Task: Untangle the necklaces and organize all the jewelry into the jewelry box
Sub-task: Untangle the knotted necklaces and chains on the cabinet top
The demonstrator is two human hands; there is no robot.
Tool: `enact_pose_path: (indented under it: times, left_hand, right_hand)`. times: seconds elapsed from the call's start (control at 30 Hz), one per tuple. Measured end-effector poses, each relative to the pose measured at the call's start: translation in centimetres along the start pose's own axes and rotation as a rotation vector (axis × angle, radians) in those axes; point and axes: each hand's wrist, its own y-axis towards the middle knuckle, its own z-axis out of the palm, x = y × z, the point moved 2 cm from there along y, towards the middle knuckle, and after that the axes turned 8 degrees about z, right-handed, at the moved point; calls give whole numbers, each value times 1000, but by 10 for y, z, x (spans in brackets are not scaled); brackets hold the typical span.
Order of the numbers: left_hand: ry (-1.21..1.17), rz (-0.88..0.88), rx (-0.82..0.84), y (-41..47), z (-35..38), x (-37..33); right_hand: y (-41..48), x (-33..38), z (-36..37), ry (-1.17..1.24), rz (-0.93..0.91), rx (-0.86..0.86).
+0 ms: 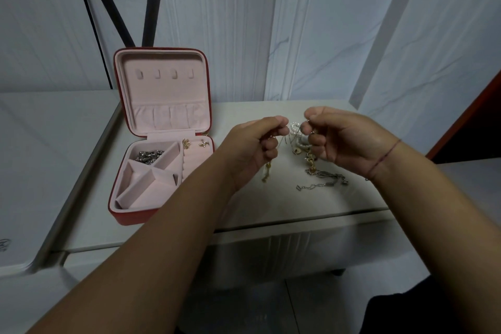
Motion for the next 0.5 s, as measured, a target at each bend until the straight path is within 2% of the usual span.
enact_pose_path:
  times: [0.23, 0.5]
  left_hand:
    - [18, -24, 116, -2, 3, -3]
    - [91, -94, 174, -5, 4, -4]
  right_hand:
    - [0, -6, 4, -297, 39, -1]
    - [-1, -7, 5, -395, -46, -20]
